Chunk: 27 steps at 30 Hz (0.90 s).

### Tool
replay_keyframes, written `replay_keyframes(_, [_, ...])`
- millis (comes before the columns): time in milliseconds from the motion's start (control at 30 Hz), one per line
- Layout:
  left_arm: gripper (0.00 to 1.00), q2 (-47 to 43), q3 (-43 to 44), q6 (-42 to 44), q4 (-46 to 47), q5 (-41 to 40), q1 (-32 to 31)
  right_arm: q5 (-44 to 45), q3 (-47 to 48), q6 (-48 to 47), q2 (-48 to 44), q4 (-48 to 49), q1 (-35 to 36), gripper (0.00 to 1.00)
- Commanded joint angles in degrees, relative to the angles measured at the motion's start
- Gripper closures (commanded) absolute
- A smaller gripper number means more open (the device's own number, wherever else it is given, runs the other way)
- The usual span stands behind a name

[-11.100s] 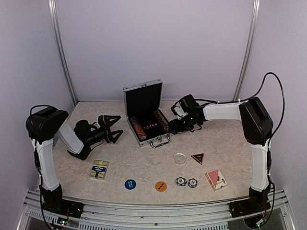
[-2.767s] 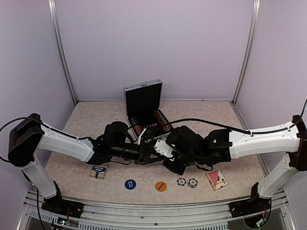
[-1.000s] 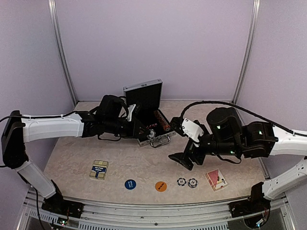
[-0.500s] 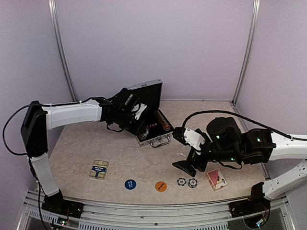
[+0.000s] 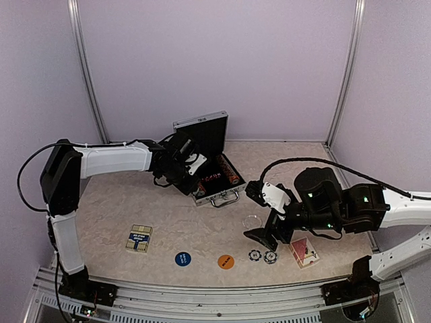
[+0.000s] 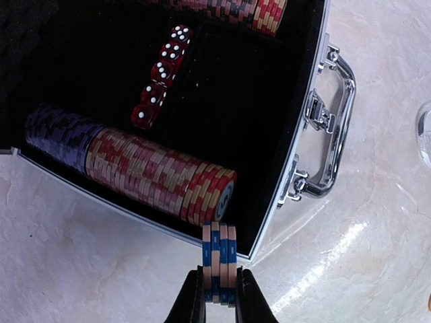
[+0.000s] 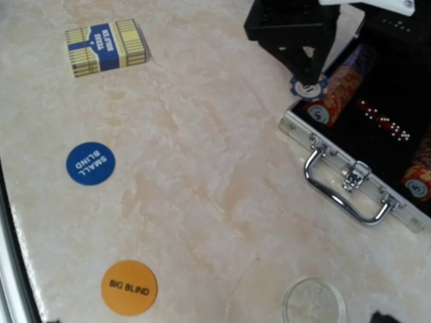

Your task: Pack up texas hold em set

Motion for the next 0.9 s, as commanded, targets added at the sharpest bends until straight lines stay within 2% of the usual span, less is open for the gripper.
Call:
replay_keyframes(0, [1.0, 2.0, 3.5, 2.7, 1.2, -1.4, 0.3, -0.9, -1.2, 1.9, -1.4, 1.5, -0.1, 0.0])
replay_keyframes(267, [1.0, 3.4, 6.1, 3.1, 0.8, 0.9, 0.4, -0.7, -1.7, 2.4, -1.5, 1.1, -0.2, 0.0])
replay_keyframes(567, [1.0, 3.7, 7.2, 3.0, 0.0, 7.5, 0.8, -0.6, -1.3, 2.5, -0.7, 0.9, -0.1, 0.0])
replay_keyframes(867, [1.0, 5.6, 7.6, 3.4, -0.2, 8.6, 1.8, -0.6, -0.2, 2.4, 0.6, 0.4, -0.1, 0.0])
